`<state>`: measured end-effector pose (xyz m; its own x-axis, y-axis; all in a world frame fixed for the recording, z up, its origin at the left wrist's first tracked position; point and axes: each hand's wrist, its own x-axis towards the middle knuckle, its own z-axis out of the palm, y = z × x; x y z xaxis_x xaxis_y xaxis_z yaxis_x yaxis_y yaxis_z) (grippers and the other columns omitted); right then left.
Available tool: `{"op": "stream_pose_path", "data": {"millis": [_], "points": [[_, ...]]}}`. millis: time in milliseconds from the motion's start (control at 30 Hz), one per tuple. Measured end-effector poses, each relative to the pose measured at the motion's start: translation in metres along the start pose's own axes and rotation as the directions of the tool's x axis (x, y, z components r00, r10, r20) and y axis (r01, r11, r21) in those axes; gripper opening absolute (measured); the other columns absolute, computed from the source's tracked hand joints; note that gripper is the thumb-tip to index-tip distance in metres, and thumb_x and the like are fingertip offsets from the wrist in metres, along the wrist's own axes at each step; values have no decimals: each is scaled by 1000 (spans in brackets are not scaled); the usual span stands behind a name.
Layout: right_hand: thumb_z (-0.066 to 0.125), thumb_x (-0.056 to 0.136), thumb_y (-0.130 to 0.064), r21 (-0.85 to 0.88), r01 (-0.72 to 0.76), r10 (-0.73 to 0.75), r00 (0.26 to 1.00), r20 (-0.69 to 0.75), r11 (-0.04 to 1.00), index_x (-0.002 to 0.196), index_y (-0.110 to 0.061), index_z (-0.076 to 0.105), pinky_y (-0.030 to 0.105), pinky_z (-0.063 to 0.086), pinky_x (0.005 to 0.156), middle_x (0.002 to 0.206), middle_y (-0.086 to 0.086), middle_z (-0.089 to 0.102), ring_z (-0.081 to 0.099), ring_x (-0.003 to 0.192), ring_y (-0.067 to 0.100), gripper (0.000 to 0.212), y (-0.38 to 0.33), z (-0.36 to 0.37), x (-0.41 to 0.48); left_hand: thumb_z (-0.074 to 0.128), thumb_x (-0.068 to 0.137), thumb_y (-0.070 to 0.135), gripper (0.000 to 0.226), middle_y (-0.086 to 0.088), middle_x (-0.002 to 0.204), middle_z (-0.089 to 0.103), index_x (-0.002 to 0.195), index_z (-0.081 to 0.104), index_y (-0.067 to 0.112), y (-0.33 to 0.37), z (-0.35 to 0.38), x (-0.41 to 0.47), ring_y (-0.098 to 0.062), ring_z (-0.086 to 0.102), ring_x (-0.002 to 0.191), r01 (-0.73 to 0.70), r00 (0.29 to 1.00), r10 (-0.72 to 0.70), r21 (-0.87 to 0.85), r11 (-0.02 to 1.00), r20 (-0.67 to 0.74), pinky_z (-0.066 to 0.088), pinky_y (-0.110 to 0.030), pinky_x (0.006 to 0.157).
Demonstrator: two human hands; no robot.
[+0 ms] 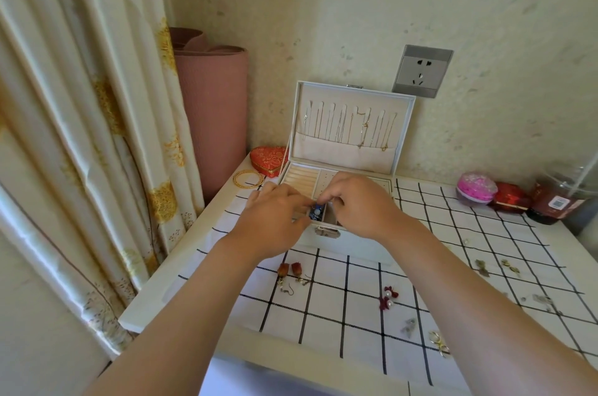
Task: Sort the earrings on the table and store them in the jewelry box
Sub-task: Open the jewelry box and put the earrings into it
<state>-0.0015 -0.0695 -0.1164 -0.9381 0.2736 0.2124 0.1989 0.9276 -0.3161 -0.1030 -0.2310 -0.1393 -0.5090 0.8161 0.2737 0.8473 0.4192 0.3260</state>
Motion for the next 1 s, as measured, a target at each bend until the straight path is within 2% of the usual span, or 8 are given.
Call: {"op": "stream_pose_path", "data": {"millis": [100, 200, 367, 500, 633, 767, 900, 1000], "points": [[51, 90, -2, 15, -6, 6, 1000, -13, 1000, 99, -29, 75, 32, 50, 82, 102, -11, 61, 60, 96, 14, 37, -1, -1, -3, 53, 96, 38, 40, 8, 134, 56, 136, 53, 37, -2, -3, 2, -17, 41, 124, 2, 999, -5, -88, 996, -40, 32, -36, 107], [52, 89, -1, 54, -39, 43, 996, -79, 998, 103, -26, 73, 33, 51, 83, 104, -7, 63, 60, 97, 13, 35, 1, 0, -7, 52, 95, 45, 43, 11, 141, 47, 139, 48, 43, 0, -3, -3, -14, 31, 131, -20, 998, 22, -29, 999, 62, 24, -37, 109], [53, 90, -4, 13, -28, 28, 999, 22, 1000, 111, -34, 72, 40, 52, 83, 103, -5, 56, 57, 97, 17, 41, 0, 4, -10, 54, 96, 44, 41, 11, 138, 48, 137, 51, 41, 2, -9, -5, -14, 31, 130, -9, 996, 16, -85, 996, 90, 25, -38, 113], [51, 91, 0, 64, -38, 43, 996, -77, 997, 116, -31, 68, 39, 53, 84, 110, -6, 56, 60, 102, 15, 43, -2, 0, -16, 57, 96, 33, 33, 10, 128, 56, 129, 59, 31, 1, -21, -9, -11, 43, 122, -3, 1000, -1, -149, 989, -23, 38, -34, 105], [56, 92, -11, 53, 21, -13, 989, -149, 998, 108, -32, 71, 34, 53, 78, 103, -12, 62, 61, 89, 10, 30, -17, -11, -29, 59, 95, 28, 12, 18, 99, 61, 104, 64, 33, 6, -31, -20, -2, 55, 89, 11, 1000, -16, -189, 982, -23, 50, -25, 81], [60, 93, -22, 50, 60, -63, 995, 77, 997, 105, -34, 74, 27, 53, 83, 104, -18, 71, 62, 89, 0, 22, -44, -11, -48, 61, 93, 29, 8, 18, 94, 64, 97, 64, 35, 6, -29, -35, 4, 54, 76, 58, 988, -34, -160, 985, 150, 43, -17, 70], [59, 95, -28, -99, 12, 15, 962, 272, 995, 124, -31, 66, 32, 53, 87, 113, -8, 71, 64, 102, 14, 30, -55, 11, -60, 64, 91, 35, 29, 14, 112, 63, 120, 63, 34, 3, -25, -50, -6, 57, 99, 99, 930, -88, -14, 995, 356, 48, -25, 88], [55, 98, -39, -155, -6, 46, 965, 256, 988, 129, -29, 63, 33, 51, 86, 115, -1, 70, 63, 108, 23, 33, -58, 29, -64, 66, 88, 37, 31, 10, 112, 62, 119, 67, 34, 3, -21, -57, -12, 57, 106, 109, 920, -124, 60, 992, 371, 47, -27, 87]]}}
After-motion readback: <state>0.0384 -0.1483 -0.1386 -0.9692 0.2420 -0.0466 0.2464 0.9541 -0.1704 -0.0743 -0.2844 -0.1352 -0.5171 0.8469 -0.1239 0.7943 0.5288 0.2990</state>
